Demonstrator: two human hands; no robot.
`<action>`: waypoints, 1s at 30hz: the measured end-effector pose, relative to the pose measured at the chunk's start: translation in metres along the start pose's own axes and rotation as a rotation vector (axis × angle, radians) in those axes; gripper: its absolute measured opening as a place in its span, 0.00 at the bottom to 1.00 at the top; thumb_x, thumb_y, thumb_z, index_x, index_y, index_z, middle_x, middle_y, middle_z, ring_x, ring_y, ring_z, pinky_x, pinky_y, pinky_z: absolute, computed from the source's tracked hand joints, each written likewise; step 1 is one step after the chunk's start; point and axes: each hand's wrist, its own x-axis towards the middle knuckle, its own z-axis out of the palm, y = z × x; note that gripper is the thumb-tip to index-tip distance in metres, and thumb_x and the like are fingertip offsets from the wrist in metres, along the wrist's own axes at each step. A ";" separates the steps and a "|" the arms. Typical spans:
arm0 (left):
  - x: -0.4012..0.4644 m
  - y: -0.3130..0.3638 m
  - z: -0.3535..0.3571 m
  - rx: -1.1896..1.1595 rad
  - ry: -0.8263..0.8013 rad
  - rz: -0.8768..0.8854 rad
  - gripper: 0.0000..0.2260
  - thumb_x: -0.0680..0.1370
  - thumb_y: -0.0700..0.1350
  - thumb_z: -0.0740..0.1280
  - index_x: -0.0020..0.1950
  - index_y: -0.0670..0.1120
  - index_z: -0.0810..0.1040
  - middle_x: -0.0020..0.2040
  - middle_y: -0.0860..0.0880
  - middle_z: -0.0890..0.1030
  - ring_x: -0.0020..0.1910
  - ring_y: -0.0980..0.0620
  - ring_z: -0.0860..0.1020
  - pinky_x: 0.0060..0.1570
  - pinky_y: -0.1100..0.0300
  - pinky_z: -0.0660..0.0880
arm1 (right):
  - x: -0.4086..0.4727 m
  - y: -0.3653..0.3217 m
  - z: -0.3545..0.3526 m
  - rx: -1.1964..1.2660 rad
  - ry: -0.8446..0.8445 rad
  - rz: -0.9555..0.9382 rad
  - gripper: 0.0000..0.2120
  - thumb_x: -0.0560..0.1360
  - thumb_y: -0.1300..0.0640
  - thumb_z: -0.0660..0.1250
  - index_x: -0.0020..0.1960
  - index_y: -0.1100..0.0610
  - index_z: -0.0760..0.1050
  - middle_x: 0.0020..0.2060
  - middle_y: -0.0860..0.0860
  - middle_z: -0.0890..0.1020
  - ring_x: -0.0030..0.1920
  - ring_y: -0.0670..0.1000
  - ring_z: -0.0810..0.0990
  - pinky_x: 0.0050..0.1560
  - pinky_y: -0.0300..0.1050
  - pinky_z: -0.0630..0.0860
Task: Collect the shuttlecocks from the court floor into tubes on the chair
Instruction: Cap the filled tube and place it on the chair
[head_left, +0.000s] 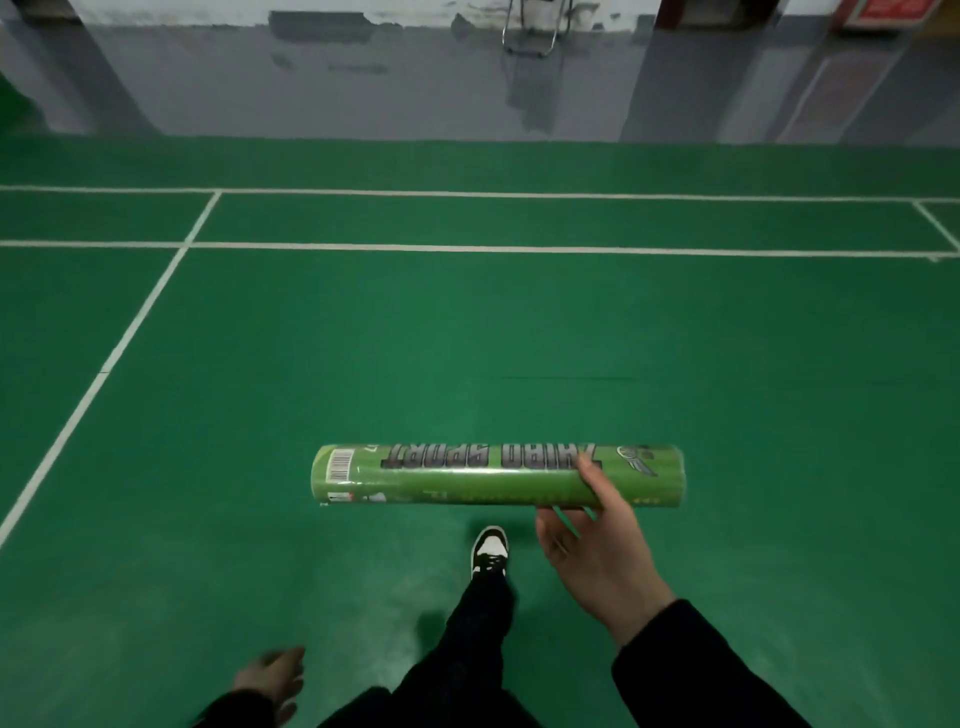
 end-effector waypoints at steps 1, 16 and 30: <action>0.000 0.051 0.027 0.102 -0.042 0.160 0.13 0.84 0.40 0.67 0.63 0.32 0.75 0.55 0.37 0.79 0.51 0.41 0.77 0.57 0.45 0.72 | 0.024 -0.022 0.013 0.006 0.024 0.000 0.21 0.71 0.45 0.77 0.63 0.46 0.81 0.56 0.55 0.81 0.56 0.55 0.78 0.53 0.48 0.76; -0.100 0.618 0.441 0.020 -0.527 0.624 0.06 0.84 0.37 0.63 0.60 0.41 0.76 0.59 0.41 0.82 0.57 0.43 0.81 0.63 0.47 0.77 | 0.342 -0.394 0.150 0.275 0.092 -0.141 0.32 0.70 0.41 0.77 0.70 0.50 0.76 0.59 0.54 0.82 0.62 0.55 0.80 0.60 0.49 0.77; -0.019 0.970 0.645 -0.207 -0.392 0.504 0.03 0.83 0.37 0.65 0.56 0.41 0.78 0.58 0.40 0.83 0.59 0.41 0.81 0.66 0.43 0.75 | 0.659 -0.701 0.353 0.131 0.034 -0.042 0.22 0.70 0.45 0.78 0.61 0.50 0.79 0.54 0.55 0.82 0.54 0.57 0.79 0.51 0.49 0.78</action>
